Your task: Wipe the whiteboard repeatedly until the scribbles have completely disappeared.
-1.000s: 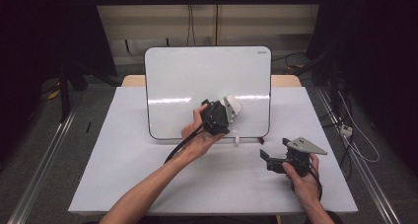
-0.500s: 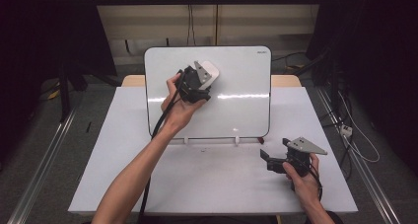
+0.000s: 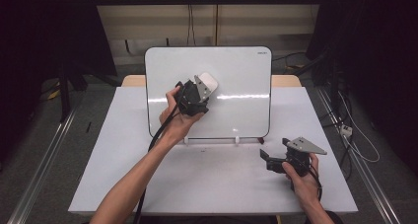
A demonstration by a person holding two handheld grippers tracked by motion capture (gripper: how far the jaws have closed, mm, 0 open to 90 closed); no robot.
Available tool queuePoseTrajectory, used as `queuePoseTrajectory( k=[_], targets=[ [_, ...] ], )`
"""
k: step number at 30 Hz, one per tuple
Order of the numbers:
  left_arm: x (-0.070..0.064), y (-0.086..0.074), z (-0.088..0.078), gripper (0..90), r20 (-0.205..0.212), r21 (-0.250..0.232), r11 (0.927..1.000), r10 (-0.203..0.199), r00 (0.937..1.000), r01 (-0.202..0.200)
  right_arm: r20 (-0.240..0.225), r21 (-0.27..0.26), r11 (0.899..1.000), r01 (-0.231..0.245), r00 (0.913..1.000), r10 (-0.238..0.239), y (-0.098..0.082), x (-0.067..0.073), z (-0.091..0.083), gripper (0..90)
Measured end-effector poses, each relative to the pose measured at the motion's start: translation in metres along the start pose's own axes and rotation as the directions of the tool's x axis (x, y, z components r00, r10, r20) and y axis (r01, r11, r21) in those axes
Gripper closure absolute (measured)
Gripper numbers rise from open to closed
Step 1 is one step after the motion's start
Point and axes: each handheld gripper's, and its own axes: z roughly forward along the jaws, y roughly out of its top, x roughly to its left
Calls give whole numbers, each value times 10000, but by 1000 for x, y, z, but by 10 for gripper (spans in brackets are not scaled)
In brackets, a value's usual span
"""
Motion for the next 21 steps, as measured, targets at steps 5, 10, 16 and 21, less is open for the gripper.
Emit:
queuePoseTrajectory(
  k=[5, 10, 16, 21],
  targets=[
    [-23, -10, -1, 309, 236, 87, 9987, 496, 9985, -498, 1, 39, 10000, -53, 10000, 53, 0, 0, 0, 49],
    [-33, -16, -2, 309, 451, -1, 9978, 661, 9968, -661, -6, 15, 10000, 20, 10000, -20, 0, 0, 0, 49],
    [-29, -16, -3, 309, 759, -37, 9996, 294, 9967, -292, -15, 22, 10000, 13, 10000, -13, 0, 0, 0, 50],
    [-21, -17, -4, 310, 1405, -177, 9983, -529, 9887, 560, 29, 2, 10000, 15, 10000, -15, 0, 0, 0, 49]
  ],
)
